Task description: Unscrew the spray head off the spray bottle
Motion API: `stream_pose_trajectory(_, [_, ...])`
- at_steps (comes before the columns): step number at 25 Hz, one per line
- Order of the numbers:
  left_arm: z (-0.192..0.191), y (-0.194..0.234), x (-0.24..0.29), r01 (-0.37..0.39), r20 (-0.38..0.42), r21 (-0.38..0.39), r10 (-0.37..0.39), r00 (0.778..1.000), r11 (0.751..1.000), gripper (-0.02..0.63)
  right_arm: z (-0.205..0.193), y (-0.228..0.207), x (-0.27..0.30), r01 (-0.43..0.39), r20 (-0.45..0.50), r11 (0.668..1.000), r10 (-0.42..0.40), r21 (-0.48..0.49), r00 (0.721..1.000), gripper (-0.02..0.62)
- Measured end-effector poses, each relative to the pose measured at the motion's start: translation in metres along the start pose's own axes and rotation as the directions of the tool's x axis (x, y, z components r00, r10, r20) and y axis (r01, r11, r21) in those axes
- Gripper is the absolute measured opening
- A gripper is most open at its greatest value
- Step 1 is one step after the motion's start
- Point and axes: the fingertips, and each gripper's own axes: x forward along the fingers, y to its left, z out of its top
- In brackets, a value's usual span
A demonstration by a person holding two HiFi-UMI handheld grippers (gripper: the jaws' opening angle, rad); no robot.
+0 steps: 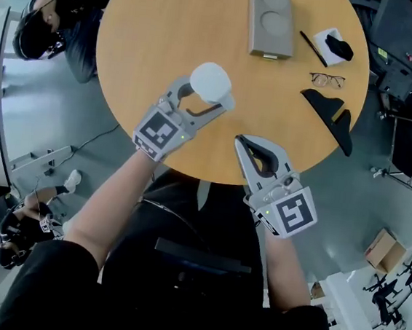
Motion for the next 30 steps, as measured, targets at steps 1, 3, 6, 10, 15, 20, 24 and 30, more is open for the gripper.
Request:
stream_pose_trajectory(1, [0.008,-0.005,-0.007,0.000,0.000,0.002,0.000,1.000,1.000,0.304,0.010,0.009,-0.002,-0.014,0.003,1.000,0.014,-0.006,1.000,-0.005])
stream_pose_trajectory(3, [0.023,-0.016,-0.022,0.001,-0.006,0.009,-0.001,1.000,1.000,0.304,0.027,0.029,-0.007,-0.037,0.003,0.999,0.037,-0.022,0.999,-0.005])
stream_pose_trajectory(6, [0.042,-0.034,-0.043,0.002,-0.011,-0.018,-0.002,1.000,1.000,0.305,0.052,0.053,-0.015,-0.059,0.015,0.997,0.060,-0.044,0.998,-0.003])
stream_pose_trajectory(10, [0.065,-0.054,-0.064,0.002,-0.012,-0.054,-0.003,1.000,0.999,0.305,0.075,0.074,-0.025,-0.080,0.014,0.995,0.081,-0.065,0.997,-0.001])
stream_pose_trajectory(15, [0.094,-0.070,-0.085,-0.017,-0.024,-0.055,0.015,1.000,0.998,0.305,0.101,0.091,-0.036,-0.076,0.007,0.993,0.077,-0.087,0.997,0.060])
stream_pose_trajectory(20, [0.117,-0.077,-0.107,-0.041,-0.024,-0.050,0.040,0.999,0.998,0.305,0.134,0.104,-0.036,-0.063,0.034,0.989,0.069,-0.133,0.997,0.111])
stream_pose_trajectory(24, [0.128,-0.082,-0.116,-0.056,-0.021,-0.054,0.055,0.998,0.997,0.305,0.148,0.108,-0.027,-0.060,0.033,0.988,0.065,-0.143,0.997,0.245])
stream_pose_trajectory(30, [0.142,-0.093,-0.128,-0.056,-0.003,-0.079,0.056,0.998,0.995,0.305,0.172,0.124,-0.014,-0.074,0.035,0.983,0.081,-0.168,0.996,0.298])
